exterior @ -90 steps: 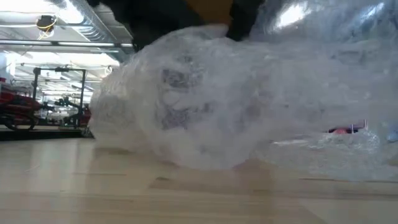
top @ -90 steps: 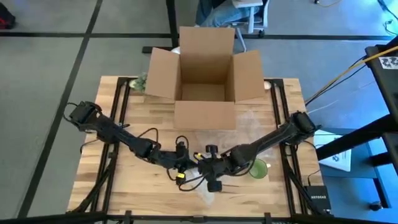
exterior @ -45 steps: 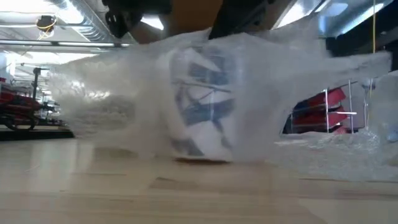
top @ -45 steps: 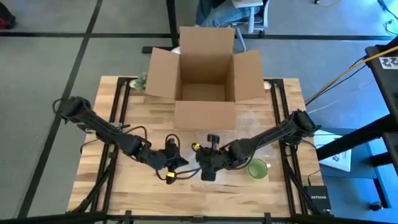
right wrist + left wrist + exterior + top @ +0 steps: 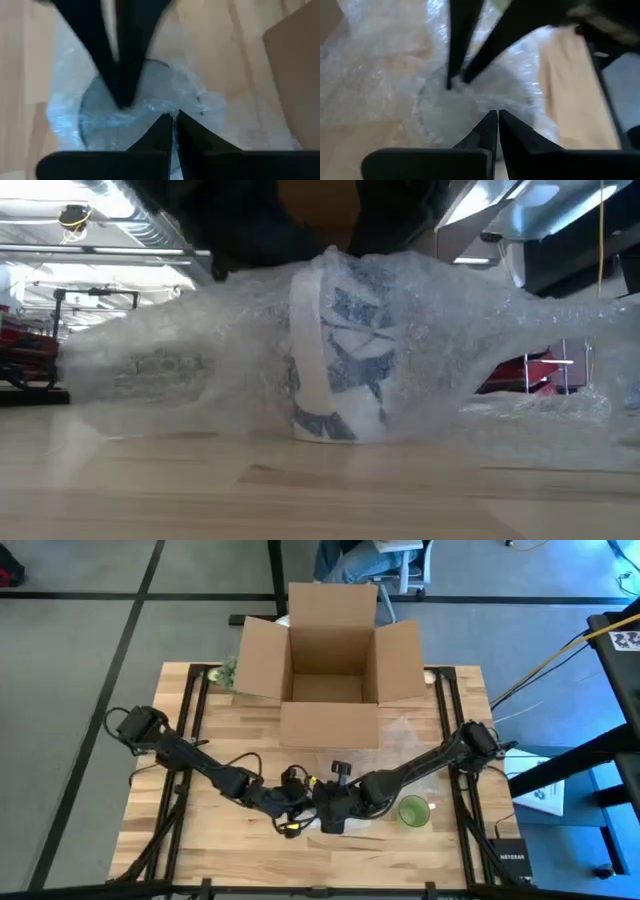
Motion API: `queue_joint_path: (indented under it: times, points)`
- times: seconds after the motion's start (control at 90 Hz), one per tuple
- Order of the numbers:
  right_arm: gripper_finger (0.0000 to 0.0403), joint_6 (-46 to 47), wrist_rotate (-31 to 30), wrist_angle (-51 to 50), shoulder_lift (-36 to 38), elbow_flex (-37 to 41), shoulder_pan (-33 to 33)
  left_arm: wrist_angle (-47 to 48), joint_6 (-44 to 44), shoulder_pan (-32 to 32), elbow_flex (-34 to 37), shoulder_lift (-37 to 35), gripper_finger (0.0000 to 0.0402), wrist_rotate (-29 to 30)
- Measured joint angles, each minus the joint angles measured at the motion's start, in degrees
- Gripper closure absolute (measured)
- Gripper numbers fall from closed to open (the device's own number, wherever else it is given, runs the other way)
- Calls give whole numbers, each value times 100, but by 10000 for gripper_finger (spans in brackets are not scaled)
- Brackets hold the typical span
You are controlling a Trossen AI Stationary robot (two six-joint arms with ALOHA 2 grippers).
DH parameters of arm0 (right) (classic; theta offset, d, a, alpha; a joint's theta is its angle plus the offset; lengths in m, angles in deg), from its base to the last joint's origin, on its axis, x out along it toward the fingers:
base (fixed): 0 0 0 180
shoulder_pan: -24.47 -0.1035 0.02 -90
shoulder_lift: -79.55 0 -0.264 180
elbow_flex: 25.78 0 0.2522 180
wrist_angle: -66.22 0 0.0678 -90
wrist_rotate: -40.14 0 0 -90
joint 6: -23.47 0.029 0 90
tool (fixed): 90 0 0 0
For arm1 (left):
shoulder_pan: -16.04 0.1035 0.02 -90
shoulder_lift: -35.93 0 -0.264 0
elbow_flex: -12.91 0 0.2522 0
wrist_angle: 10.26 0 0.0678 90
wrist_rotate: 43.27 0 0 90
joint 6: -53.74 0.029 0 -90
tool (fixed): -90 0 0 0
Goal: Wrap mug
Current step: Wrap the white mug with bubble wrap
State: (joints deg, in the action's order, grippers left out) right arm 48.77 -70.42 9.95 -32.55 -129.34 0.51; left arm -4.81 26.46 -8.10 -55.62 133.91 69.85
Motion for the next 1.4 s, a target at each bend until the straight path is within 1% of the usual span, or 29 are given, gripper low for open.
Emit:
queue_joint_path:
  times: [0.111,0.256,0.344,0.533,0.611,0.689,0.722,0.933,1.0,1.233,1.4]
  points:
    - [402,-7,284,-48,-3,0,2,-159,-188,151,-18,161,401,-168]
    - [402,20,544,-170,10,-32,9,-130,-258,166,-15,205,401,-153]
    - [402,-9,830,-419,12,-238,4,-148,-255,145,-9,209,401,-149]
    - [402,-354,867,-1441,21,-1050,6,-213,-225,96,-4,216,401,-105]
    - [402,-459,682,-1636,19,-1239,11,-222,-223,95,-4,222,401,-114]
    - [402,-467,418,-1570,21,-1237,42,-215,-223,96,0,223,401,-117]
    - [402,-468,407,-1481,16,-1163,52,-210,-223,96,2,227,401,-116]
    - [402,-457,766,-557,-254,-231,239,-201,-200,94,8,227,401,-139]
    - [402,-445,869,-347,-304,-82,290,-212,-174,92,7,229,402,-132]
    - [402,-461,1092,-60,-414,11,317,-223,-107,59,10,152,402,-225]
    - [402,-463,1139,-82,-431,-46,318,170,-81,-68,39,-252,402,-244]
